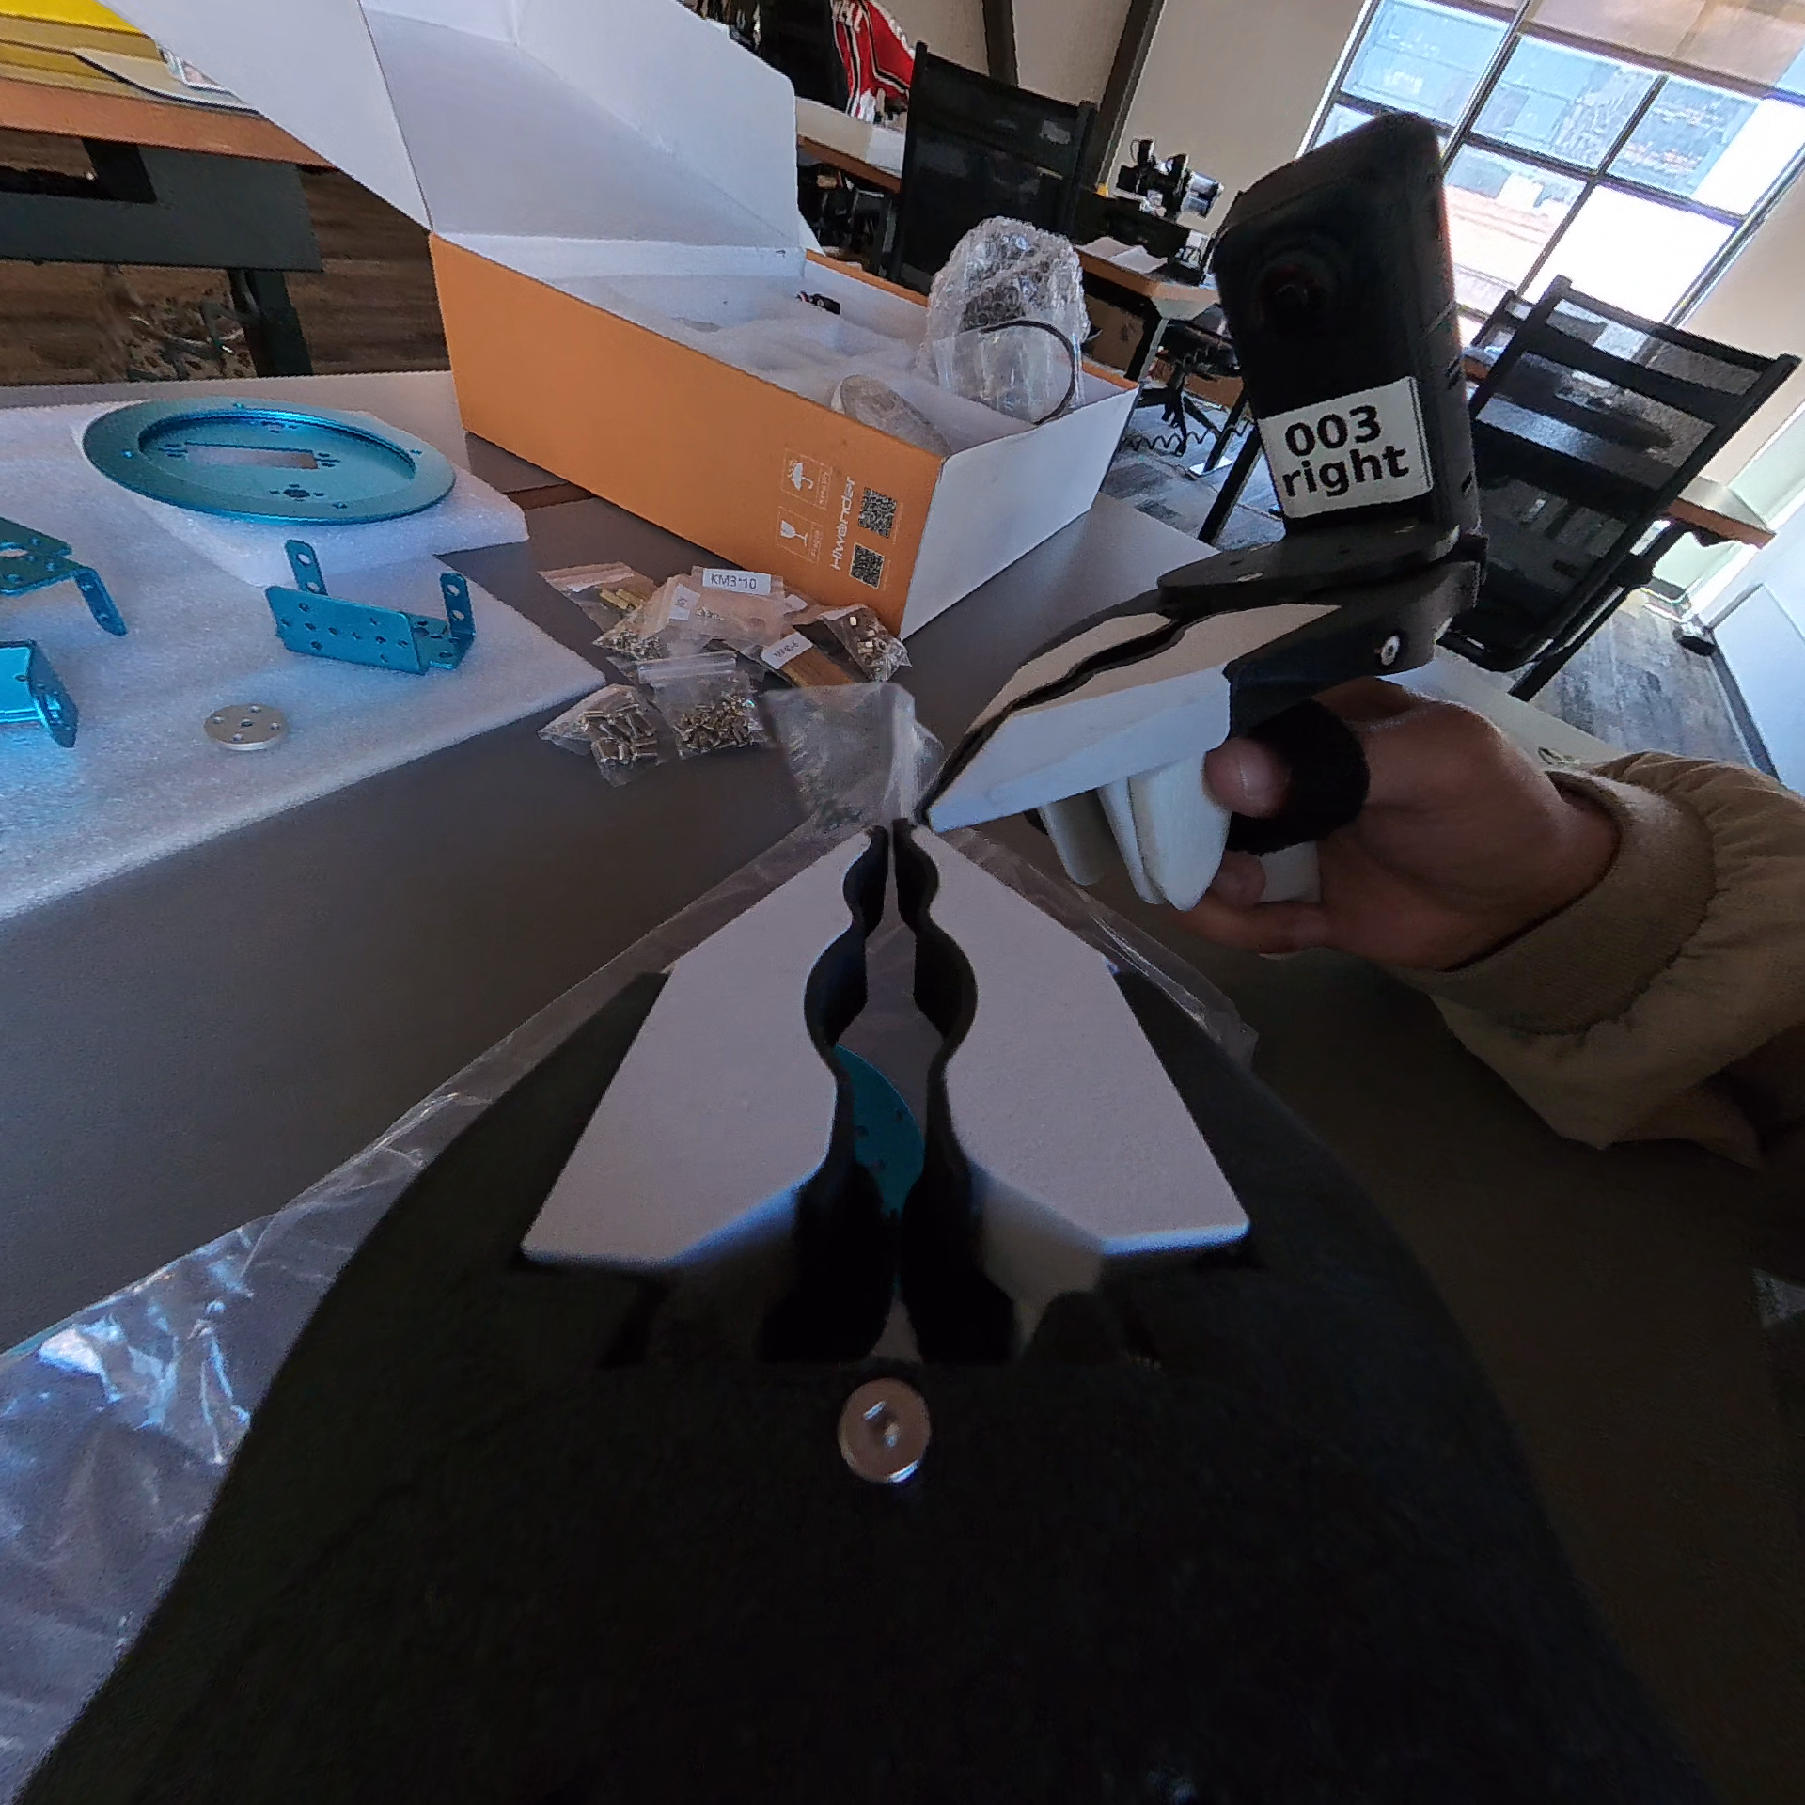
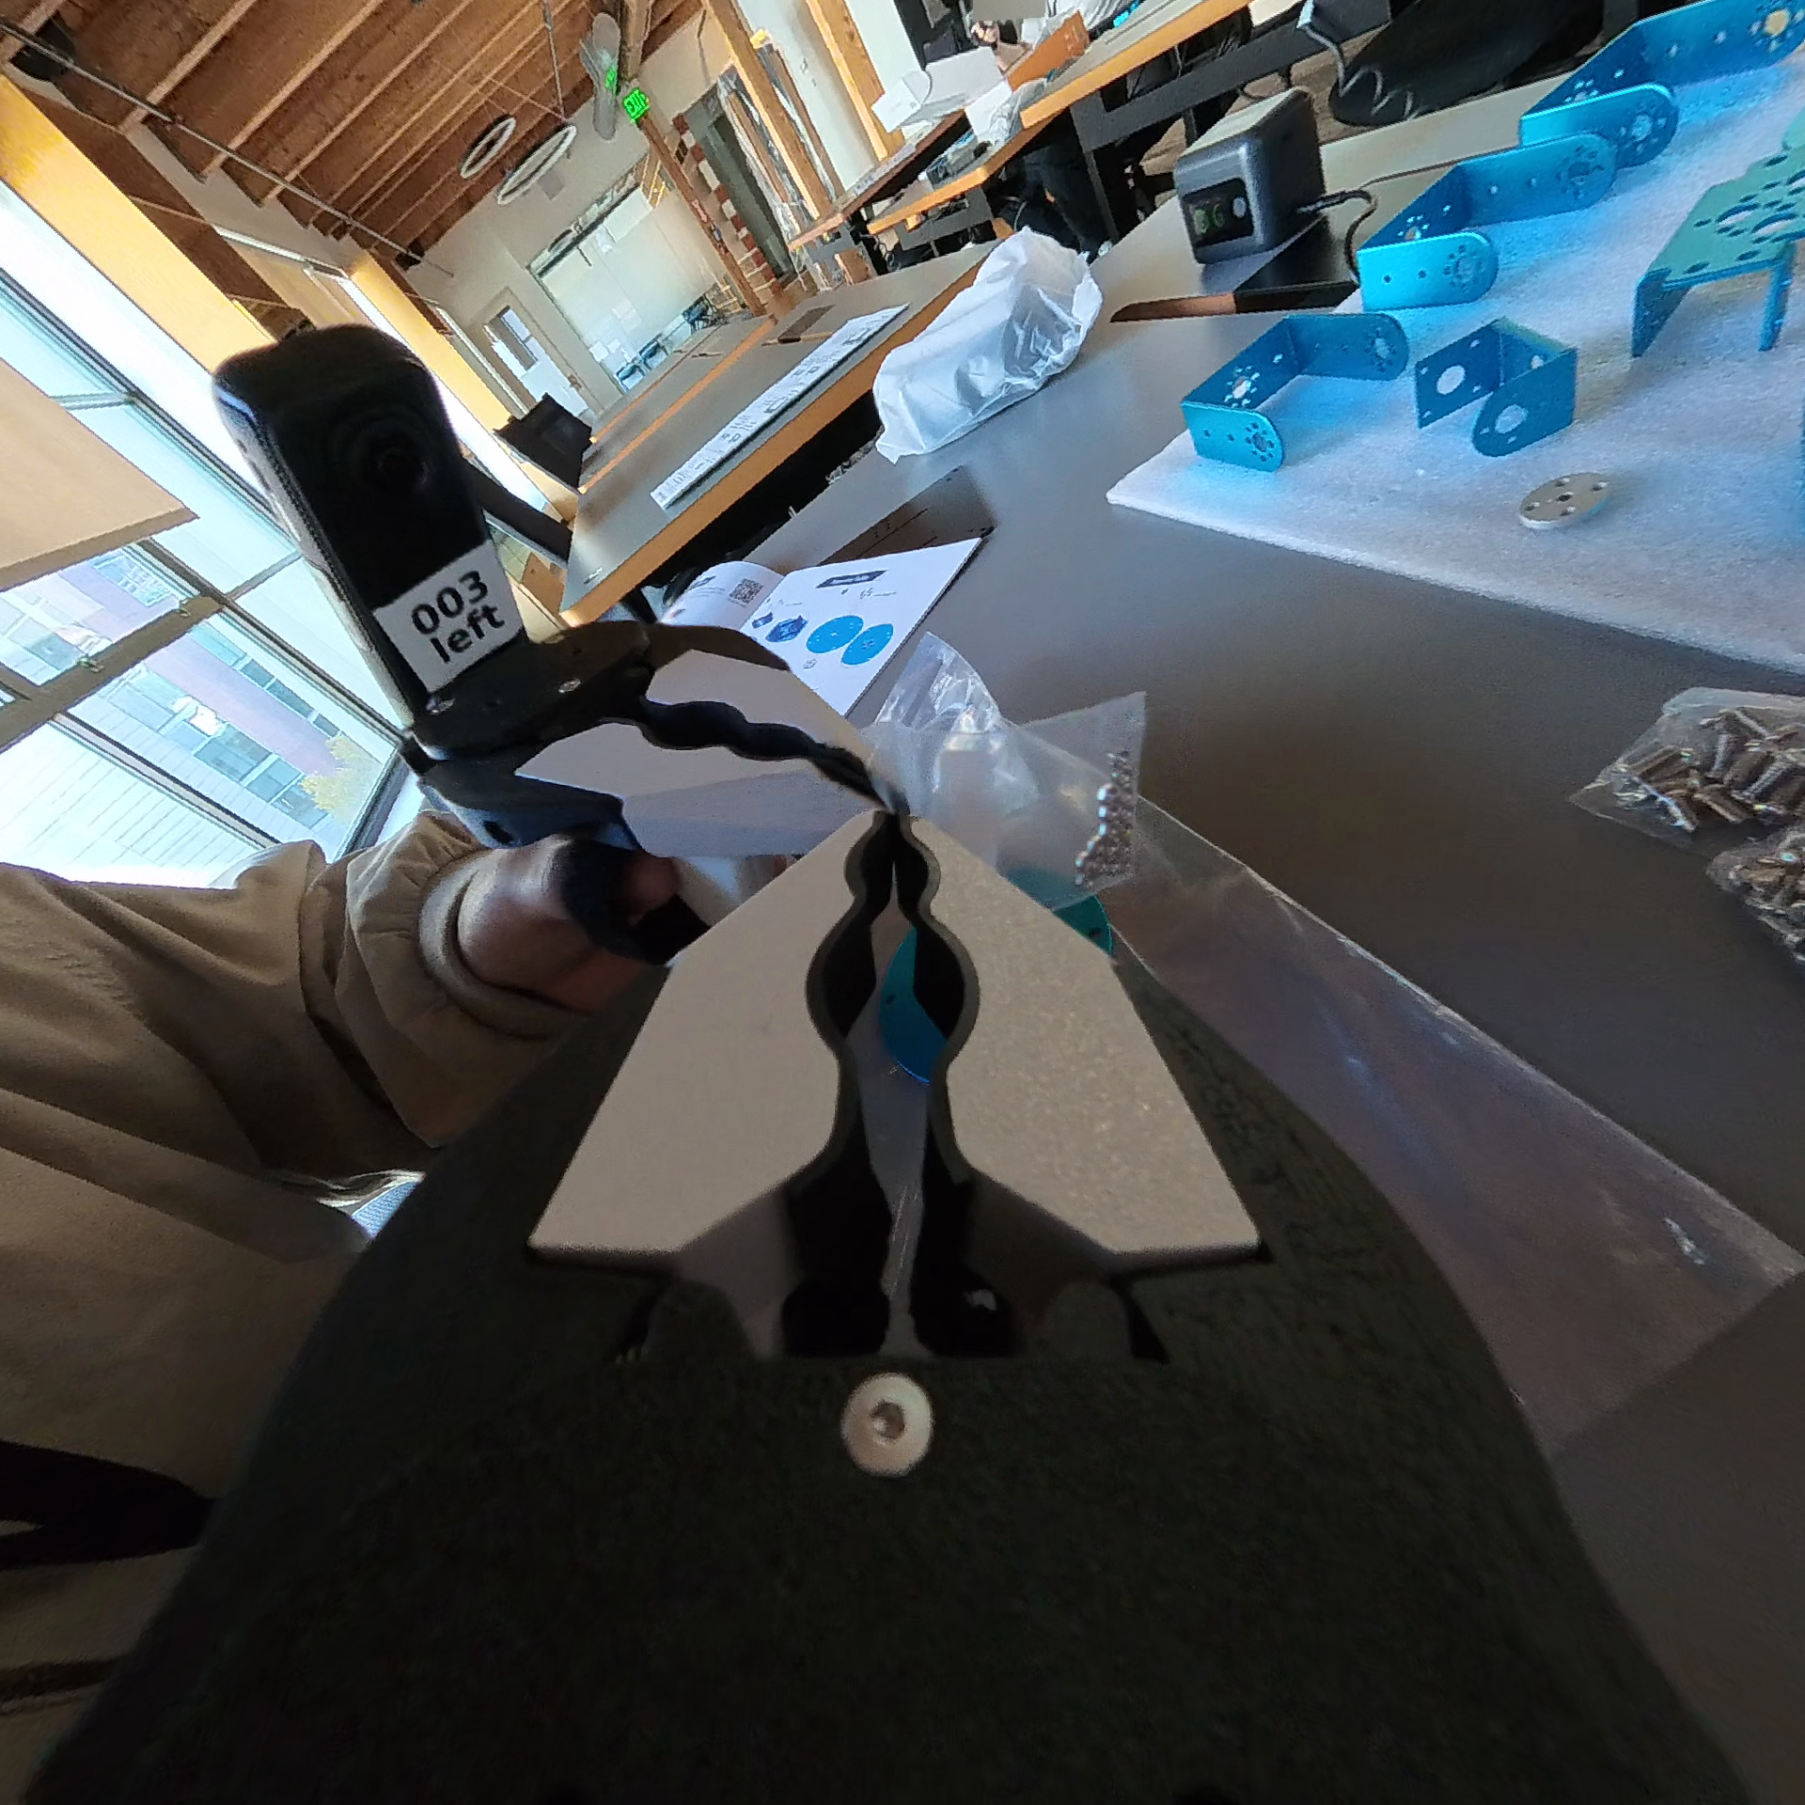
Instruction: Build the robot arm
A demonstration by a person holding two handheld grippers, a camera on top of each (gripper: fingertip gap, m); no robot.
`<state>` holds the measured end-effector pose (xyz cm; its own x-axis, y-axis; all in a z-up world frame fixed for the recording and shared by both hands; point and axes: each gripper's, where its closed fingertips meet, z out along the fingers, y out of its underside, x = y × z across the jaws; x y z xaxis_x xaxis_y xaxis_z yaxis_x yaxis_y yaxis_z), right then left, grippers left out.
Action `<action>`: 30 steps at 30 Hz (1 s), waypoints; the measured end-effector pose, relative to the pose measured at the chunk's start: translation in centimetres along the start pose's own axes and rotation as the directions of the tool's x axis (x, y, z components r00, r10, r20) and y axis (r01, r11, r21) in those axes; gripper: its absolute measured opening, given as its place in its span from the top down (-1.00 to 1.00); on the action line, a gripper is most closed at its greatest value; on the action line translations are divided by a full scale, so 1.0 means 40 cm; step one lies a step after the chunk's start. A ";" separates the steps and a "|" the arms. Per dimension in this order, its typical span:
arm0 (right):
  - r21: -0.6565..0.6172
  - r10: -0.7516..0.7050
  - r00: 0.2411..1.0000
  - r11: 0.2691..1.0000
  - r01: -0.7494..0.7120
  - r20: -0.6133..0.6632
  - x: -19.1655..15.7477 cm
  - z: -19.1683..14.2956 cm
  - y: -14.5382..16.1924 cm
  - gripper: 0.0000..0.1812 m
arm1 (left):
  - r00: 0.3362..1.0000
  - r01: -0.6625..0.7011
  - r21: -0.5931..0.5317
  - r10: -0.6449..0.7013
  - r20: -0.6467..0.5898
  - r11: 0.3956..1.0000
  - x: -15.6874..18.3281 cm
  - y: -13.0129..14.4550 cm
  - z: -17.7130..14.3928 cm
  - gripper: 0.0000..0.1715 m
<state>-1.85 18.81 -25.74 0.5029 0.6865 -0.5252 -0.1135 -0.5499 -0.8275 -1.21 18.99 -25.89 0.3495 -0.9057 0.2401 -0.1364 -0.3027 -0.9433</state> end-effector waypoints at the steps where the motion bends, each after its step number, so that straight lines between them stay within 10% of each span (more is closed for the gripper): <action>1: -0.004 -0.002 1.000 1.000 0.002 -0.002 -0.001 0.002 0.002 1.00 | 1.000 0.002 -0.002 -0.002 -0.004 1.000 0.000 0.002 0.001 1.00; 30: -0.052 0.011 0.998 0.999 -0.014 -0.057 0.030 0.009 0.027 0.97 | 0.978 0.178 -0.067 -0.184 -0.098 0.982 0.004 0.026 -0.002 1.00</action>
<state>-1.68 19.21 -27.35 0.5493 0.6525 -0.5221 -0.0756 -0.5834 -0.8087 -1.37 18.49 -26.82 0.2763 -0.8593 0.4304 -0.1341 -0.4779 -0.8681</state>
